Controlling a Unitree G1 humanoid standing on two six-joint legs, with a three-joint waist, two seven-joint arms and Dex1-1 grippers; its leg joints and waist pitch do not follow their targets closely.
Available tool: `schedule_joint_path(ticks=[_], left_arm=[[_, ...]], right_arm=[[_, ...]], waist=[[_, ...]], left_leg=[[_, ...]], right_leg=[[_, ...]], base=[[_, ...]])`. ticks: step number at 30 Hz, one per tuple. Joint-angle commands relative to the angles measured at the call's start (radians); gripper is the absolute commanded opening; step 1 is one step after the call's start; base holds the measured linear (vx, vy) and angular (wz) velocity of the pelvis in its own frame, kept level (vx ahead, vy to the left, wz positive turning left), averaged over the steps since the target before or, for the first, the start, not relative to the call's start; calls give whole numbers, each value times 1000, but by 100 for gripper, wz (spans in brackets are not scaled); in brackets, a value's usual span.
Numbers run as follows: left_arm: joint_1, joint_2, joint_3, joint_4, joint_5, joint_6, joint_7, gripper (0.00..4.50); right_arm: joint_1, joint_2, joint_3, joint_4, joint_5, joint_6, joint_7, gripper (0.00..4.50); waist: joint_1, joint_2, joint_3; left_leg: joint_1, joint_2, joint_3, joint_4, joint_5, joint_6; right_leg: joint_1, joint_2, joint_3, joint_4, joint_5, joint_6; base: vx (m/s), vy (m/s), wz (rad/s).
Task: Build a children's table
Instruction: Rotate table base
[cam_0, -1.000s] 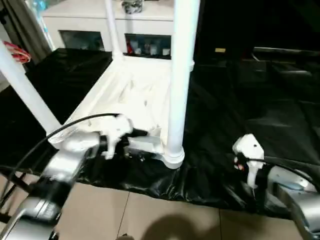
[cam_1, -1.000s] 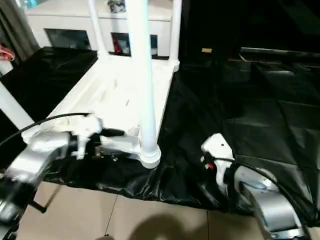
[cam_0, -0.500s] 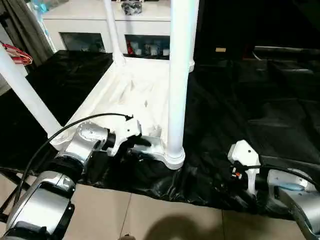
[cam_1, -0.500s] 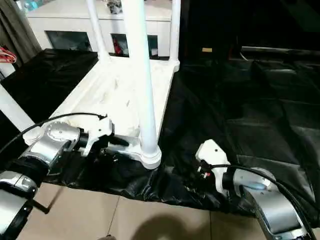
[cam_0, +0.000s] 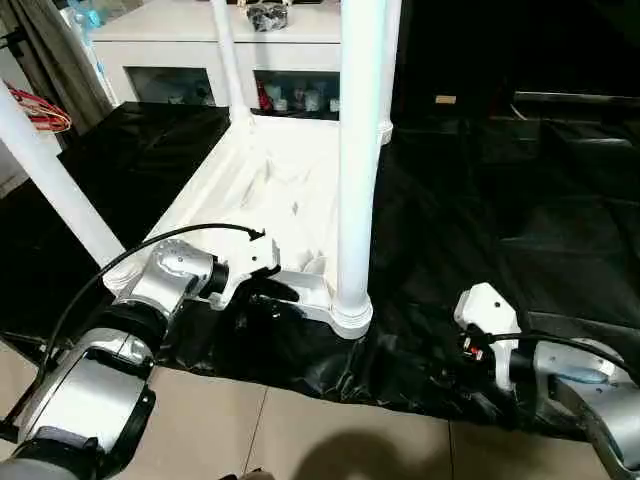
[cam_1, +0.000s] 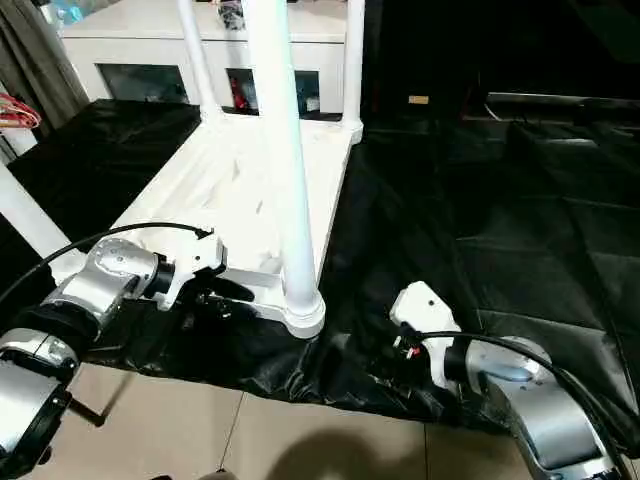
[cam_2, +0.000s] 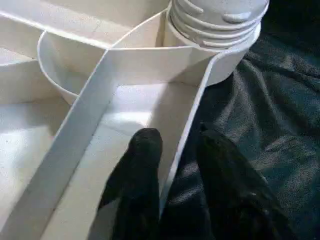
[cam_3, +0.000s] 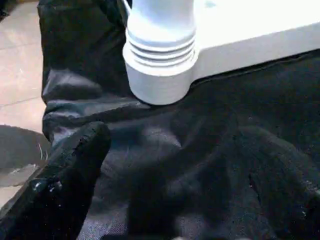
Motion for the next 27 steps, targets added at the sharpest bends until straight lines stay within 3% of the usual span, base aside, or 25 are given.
schedule_joint_path(ticks=[1,3,5,6,7,8,10,11,12,13,15,16,17,18,21,22,23,24,26,27], left_arm=[[-22,-4,17,6,-4,24,-22,110],[-25,-9,25,1,-16,47,-41,88],[-14,-4,9,-23,-6,78,-57,77],[-4,-1,-1,-39,5,90,-57,74],[6,3,-10,-55,18,106,-43,67],[11,4,-14,-63,26,114,-31,67],[51,0,-2,-135,21,150,18,46],[59,-4,4,-150,17,163,29,41],[76,-13,17,-186,8,190,55,36],[87,-20,27,-211,2,208,76,36],[153,-42,43,-342,-12,281,143,24],[155,-43,43,-346,-12,283,144,22],[187,-48,43,-407,-12,309,164,21],[203,-50,42,-435,-12,314,170,14],[273,-56,37,-561,-13,327,194,1],[292,-55,33,-596,-13,311,192,1],[316,-52,26,-641,-12,296,191,1],[330,-50,22,-670,-12,294,192,1],[344,-41,15,-709,-14,303,190,1],[346,-37,11,-719,-15,309,189,1]], right_arm=[[-6,-1,6,-2,-4,-21,-6,450],[-7,-2,6,0,-4,-22,-5,450],[-9,-3,7,2,-5,-25,-3,450],[-11,-3,7,4,-6,-26,-2,450],[-14,-3,6,6,-7,-27,-1,450],[-15,-3,6,7,-7,-27,-1,450],[-35,19,-9,23,-4,-33,-22,450],[-39,23,-12,26,-2,-34,-25,450],[-45,28,-14,34,-4,-39,-32,450],[-50,33,-15,40,-7,-43,-39,450],[-72,53,-17,73,-19,-57,-68,450],[-72,54,-17,74,-20,-57,-68,450],[-79,60,-16,82,-23,-59,-74,450],[-82,62,-15,85,-24,-60,-77,450],[-92,70,-12,93,-25,-58,-80,450],[-97,71,-11,97,-24,-58,-79,450],[-104,72,-9,104,-23,-59,-77,450],[-108,73,-7,109,-23,-61,-76,450],[-118,76,-5,122,-22,-63,-76,450],[-121,78,-5,127,-23,-65,-75,450]], waist=[[5,-7,-58],[6,-12,-57],[8,-8,-58],[6,-20,-57],[8,-21,-58],[6,-14,-58],[6,-35,-58],[4,-29,-57],[1,-36,-55],[1,-29,-56],[-1,-45,-55],[-3,-54,-54],[-5,-42,-54],[-10,-52,-55],[-19,-57,-51],[-19,-78,-53],[-19,-87,-52],[-18,-80,-51],[-20,-82,-50],[-17,-89,-48]], left_leg=[[-13,-13,14,-68,-171,21],[-14,-13,14,-69,-166,24],[-15,-13,14,-68,-162,25],[-15,-12,14,-70,-162,28],[-14,-11,13,-70,-154,30],[-15,-8,12,-70,-153,30],[-18,-8,13,-71,-133,36],[-19,-8,13,-71,-129,37],[-15,-9,17,-70,-137,40],[-15,-6,15,-72,-138,39],[-17,-6,17,-73,-134,40],[-19,-7,17,-73,-129,43],[-17,-5,16,-74,-132,41],[-21,-4,14,-76,-128,40],[-17,-4,17,-78,-146,44],[-19,-4,16,-79,-135,48],[-17,-2,18,-80,-133,51],[-16,0,17,-80,-134,52],[-12,2,19,-81,-144,51],[-10,1,20,-82,-147,50]], right_leg=[[72,-55,33,-80,-285,-157],[73,-56,33,-80,-289,-158],[72,-57,33,-78,-285,-161],[74,-57,33,-80,-289,-158],[73,-57,34,-77,-287,-157],[72,-59,35,-75,-281,-160],[75,-63,35,-70,-278,-157],[72,-63,34,-71,-284,-156],[68,-61,34,-78,-309,-152],[67,-63,34,-75,-317,-155],[69,-63,34,-75,-319,-151],[70,-64,33,-74,-322,-148],[65,-64,33,-76,-330,-147],[71,-66,33,-71,-320,-146],[64,-60,33,-77,-300,-142],[70,-63,33,-69,-295,-138],[67,-63,33,-73,-298,-137],[64,-65,35,-71,-307,-134],[58,-63,36,-73,-295,-142],[58,-61,35,-73,-290,-142]], base=[[0,0,0],[0,0,0],[0,0,0],[0,0,0],[0,0,0],[0,0,0],[0,0,0],[0,0,0],[0,0,0],[0,0,0],[0,0,0],[0,0,0],[0,0,0],[0,0,0],[0,0,0],[0,0,0],[0,0,0],[0,0,0],[0,0,0],[0,0,0]])
